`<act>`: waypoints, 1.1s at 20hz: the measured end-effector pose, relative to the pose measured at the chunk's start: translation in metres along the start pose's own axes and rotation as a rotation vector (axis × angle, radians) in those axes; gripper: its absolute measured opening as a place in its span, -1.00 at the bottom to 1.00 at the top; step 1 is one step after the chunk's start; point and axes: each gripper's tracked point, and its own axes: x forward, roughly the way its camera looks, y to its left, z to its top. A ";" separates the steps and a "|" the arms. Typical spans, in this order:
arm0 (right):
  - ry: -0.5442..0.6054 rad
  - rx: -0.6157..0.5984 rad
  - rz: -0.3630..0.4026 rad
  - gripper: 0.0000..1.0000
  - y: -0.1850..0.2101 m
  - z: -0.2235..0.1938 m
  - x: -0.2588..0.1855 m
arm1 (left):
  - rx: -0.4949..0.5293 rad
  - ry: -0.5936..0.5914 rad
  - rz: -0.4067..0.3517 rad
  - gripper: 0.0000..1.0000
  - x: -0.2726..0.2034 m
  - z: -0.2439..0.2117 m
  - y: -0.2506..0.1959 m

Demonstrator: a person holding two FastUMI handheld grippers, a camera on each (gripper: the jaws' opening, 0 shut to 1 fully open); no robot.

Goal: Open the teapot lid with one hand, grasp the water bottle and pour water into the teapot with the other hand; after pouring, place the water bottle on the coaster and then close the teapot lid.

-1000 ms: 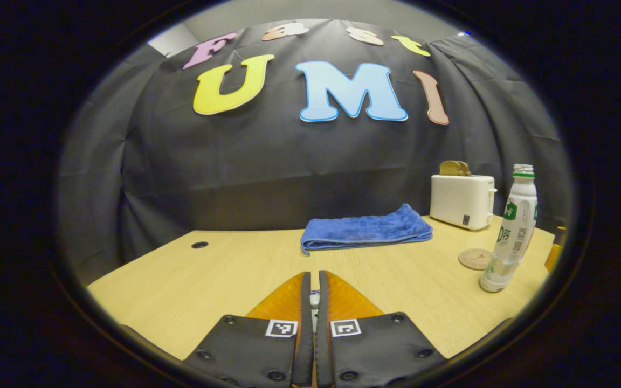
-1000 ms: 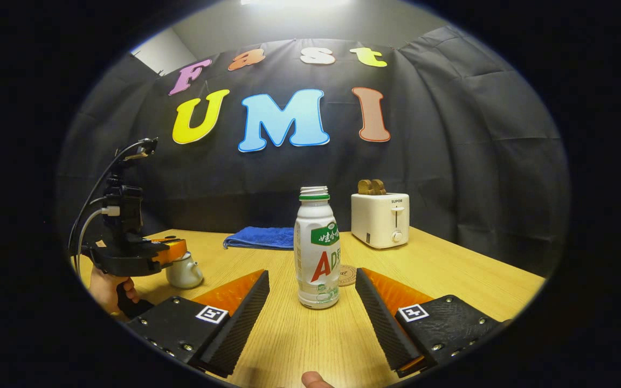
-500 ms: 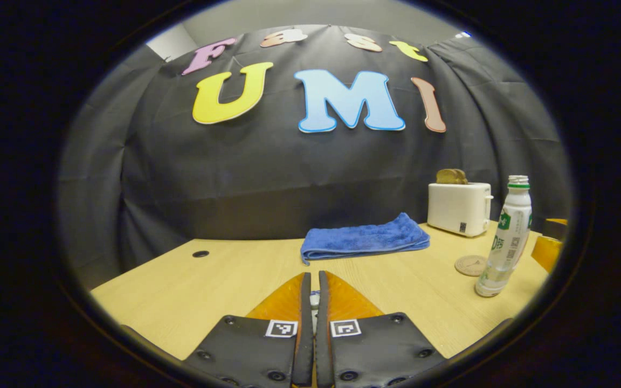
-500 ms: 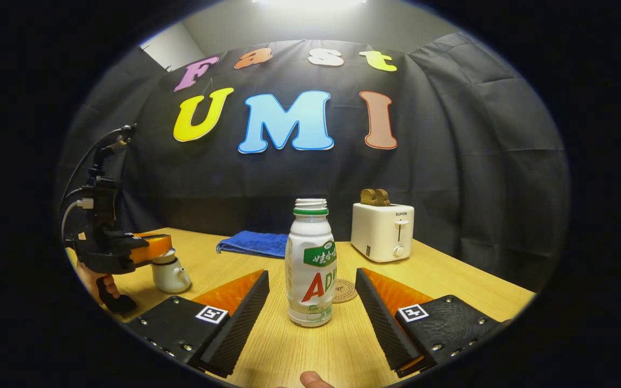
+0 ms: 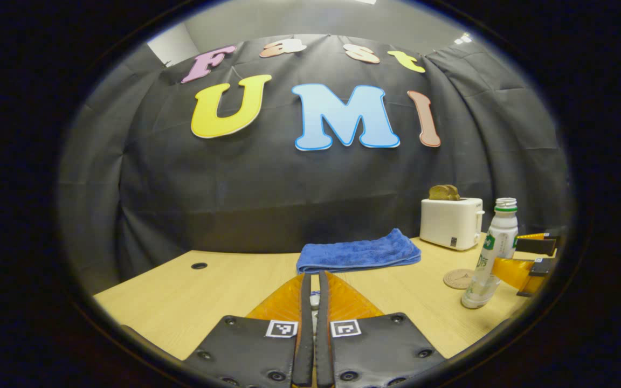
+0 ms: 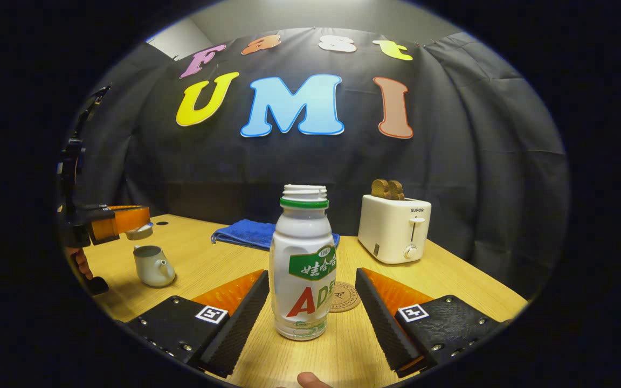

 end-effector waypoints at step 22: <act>0.050 -0.044 0.008 0.44 0.003 -0.006 0.042 | -0.030 -0.058 0.005 -0.75 0.002 0.011 0.000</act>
